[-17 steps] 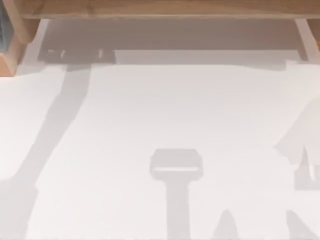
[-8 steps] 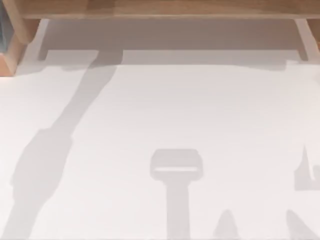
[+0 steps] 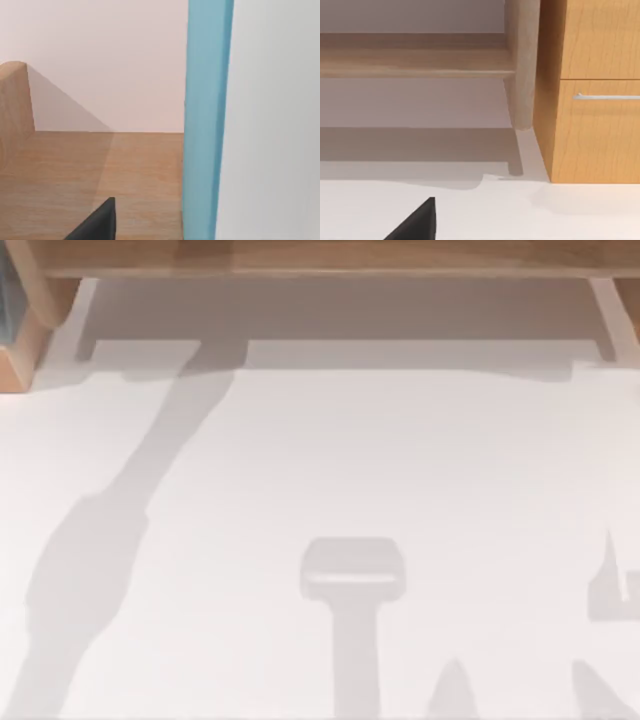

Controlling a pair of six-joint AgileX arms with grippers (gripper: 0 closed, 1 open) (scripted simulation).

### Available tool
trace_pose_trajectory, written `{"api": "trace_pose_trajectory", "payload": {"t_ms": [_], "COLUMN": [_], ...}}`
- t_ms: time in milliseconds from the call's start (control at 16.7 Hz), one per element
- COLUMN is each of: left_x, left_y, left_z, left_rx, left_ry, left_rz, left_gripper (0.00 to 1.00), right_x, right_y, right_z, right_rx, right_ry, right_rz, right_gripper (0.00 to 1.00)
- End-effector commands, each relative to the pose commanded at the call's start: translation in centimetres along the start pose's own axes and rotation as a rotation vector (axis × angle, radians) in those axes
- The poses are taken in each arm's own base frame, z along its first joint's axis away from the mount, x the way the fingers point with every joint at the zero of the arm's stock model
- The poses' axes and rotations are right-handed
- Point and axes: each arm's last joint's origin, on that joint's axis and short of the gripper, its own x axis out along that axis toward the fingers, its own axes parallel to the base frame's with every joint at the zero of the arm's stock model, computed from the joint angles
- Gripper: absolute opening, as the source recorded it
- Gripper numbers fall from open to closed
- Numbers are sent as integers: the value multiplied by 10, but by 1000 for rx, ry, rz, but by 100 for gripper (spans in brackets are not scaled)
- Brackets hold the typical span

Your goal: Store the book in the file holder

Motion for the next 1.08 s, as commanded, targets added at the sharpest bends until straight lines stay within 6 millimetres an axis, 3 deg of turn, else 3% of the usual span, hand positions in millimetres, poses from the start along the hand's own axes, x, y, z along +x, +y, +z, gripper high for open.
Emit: {"api": "trace_pose_trajectory", "payload": {"t_ms": [300, 540, 1080], "left_x": [17, 17, 17], "left_y": [-1, -1, -1], "left_z": [0, 0, 0], "left_rx": [0, 0, 0], "left_ry": [-1, 0, 0], "left_rz": [0, 0, 0], "left_gripper": [100, 100, 32], "right_x": [0, 0, 0], "right_y": [0, 0, 0], "right_z": [0, 0, 0], "right_rx": [0, 0, 0], "right_ry": [0, 0, 0], "right_rz": [0, 0, 0], "right_gripper": [100, 100, 100]}}
